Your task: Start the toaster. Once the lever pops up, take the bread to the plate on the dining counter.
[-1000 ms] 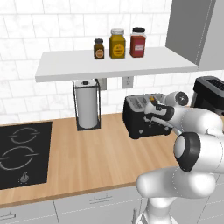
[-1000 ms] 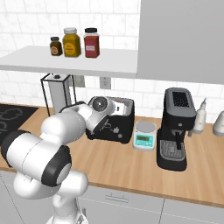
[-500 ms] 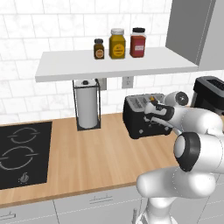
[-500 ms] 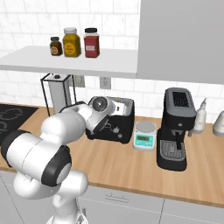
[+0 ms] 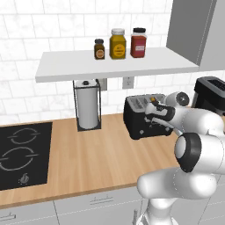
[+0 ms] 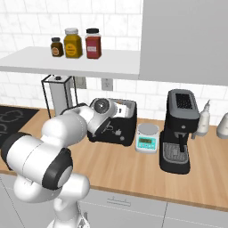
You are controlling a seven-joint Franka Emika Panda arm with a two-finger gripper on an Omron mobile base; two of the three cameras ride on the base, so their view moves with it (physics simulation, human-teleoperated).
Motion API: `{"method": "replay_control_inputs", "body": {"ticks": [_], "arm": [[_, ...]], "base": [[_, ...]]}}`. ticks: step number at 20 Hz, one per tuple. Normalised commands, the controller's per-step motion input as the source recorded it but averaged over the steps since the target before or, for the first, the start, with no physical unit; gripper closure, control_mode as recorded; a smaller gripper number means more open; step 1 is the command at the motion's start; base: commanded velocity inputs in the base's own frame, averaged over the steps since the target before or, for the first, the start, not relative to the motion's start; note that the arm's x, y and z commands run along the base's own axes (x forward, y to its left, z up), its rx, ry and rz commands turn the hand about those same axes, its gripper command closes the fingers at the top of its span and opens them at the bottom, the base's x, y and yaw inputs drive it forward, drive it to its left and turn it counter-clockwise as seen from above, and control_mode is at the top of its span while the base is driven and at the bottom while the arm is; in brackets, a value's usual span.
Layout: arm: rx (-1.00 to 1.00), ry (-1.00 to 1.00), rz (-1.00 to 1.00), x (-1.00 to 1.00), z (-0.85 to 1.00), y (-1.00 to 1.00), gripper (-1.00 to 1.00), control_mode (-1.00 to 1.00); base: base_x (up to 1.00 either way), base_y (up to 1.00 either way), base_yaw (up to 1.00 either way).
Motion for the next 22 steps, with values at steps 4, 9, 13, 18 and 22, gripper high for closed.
{"method": "replay_control_inputs", "body": {"ticks": [4, 9, 13, 18, 22], "arm": [[0.0, 0.0, 0.0, 0.0, 0.0, 0.0, -1.0, -1.0], [0.0, 0.0, 0.0, 0.0, 0.0, 0.0, -1.0, -1.0], [0.0, 0.0, 0.0, 0.0, 0.0, 0.0, -1.0, -1.0], [0.0, 0.0, 0.0, 0.0, 0.0, 0.0, -1.0, -1.0], [0.0, 0.0, 0.0, 0.0, 0.0, 0.0, -1.0, -1.0]], "base": [[0.0, 0.0, 0.0], [0.0, 0.0, 0.0], [0.0, 0.0, 0.0], [0.0, 0.0, 0.0], [0.0, 0.0, 0.0]]}}
